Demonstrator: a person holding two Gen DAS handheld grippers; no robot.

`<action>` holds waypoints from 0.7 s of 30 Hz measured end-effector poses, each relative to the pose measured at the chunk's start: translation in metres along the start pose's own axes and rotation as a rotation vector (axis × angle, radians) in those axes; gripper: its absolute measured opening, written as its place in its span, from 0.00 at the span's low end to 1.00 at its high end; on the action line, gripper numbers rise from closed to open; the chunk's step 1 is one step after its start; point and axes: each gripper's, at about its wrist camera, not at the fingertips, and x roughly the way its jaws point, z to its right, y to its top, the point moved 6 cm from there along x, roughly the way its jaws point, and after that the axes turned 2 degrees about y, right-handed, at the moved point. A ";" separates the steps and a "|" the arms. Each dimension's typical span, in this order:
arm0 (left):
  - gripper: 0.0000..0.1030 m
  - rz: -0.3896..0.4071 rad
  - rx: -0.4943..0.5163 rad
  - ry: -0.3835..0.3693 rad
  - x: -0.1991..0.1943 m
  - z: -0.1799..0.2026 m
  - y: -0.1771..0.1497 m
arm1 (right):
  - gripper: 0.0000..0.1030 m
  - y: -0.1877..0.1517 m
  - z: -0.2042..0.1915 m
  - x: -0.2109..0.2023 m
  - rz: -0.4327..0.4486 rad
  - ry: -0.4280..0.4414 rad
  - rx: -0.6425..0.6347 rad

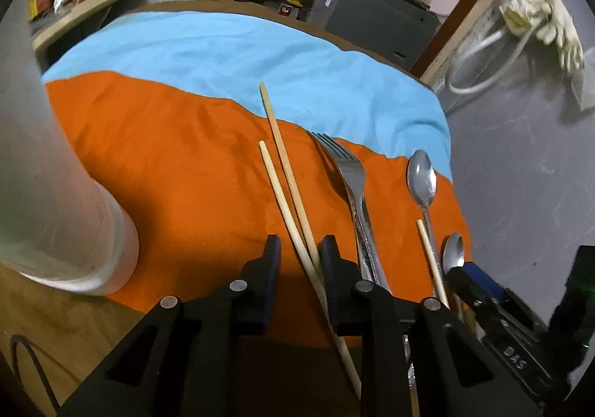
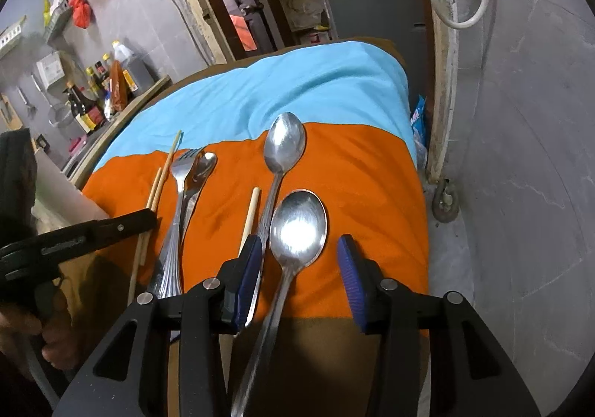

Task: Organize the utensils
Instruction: 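Grasp another chopstick with the left gripper while the right gripper grasps a metal spoon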

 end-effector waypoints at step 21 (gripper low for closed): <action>0.09 -0.005 -0.073 -0.025 -0.029 -0.007 -0.028 | 0.42 0.007 0.000 0.007 -0.006 0.018 0.002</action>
